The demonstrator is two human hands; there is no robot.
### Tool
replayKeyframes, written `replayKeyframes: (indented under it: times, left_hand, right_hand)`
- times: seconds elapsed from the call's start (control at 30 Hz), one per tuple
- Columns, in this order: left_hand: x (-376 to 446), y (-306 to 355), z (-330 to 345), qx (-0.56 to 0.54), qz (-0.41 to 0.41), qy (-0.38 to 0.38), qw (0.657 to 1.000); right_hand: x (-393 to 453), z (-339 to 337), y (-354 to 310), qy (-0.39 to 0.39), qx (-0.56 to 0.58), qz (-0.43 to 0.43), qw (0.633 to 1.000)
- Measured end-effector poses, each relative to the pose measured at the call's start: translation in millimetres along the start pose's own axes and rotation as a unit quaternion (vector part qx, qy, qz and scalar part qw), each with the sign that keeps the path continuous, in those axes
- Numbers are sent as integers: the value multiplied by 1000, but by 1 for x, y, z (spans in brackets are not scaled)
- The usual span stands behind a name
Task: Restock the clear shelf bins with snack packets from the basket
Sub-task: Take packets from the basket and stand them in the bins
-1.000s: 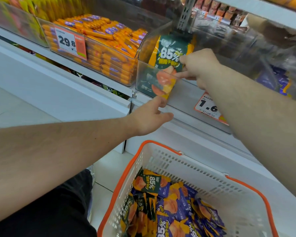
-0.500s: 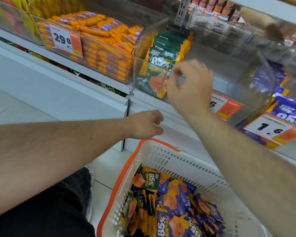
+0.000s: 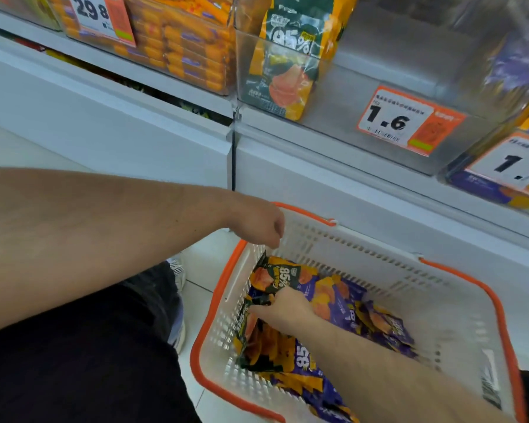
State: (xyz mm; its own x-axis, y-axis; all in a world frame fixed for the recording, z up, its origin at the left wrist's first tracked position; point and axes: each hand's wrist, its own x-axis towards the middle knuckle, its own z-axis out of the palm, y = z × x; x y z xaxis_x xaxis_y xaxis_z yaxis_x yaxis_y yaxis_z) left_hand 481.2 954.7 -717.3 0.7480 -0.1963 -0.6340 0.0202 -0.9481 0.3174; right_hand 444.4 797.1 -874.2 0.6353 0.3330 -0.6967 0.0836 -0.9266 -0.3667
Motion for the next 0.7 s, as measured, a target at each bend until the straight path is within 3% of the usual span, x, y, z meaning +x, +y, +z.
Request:
replayKeyframes:
  times: [0.17, 0.27, 0.37, 0.47, 0.63, 0.7]
  left_hand:
    - [0, 2, -1, -9, 0, 4, 1000]
    - [1, -2, -1, -12, -1, 6, 1000]
    - [0, -7, 0, -13, -11, 7, 1000]
    - [0, -10, -1, -22, -29, 9, 999]
    - [-5, -15, -11, -47, -105, -14, 993]
    - [-8, -19, -14, -84, -118, -33, 989]
  right_hand:
    - [6, 9, 7, -52, -35, 17, 998]
    - [-1, -12, 13, -68, 126, 71, 987]
    - [-16, -41, 14, -65, 305, 99, 945]
    - [-30, -65, 10, -93, 429, 48, 897]
    - [-39, -82, 6, 4, 534, -40, 845]
    - [-45, -88, 4, 6, 552, -75, 830]
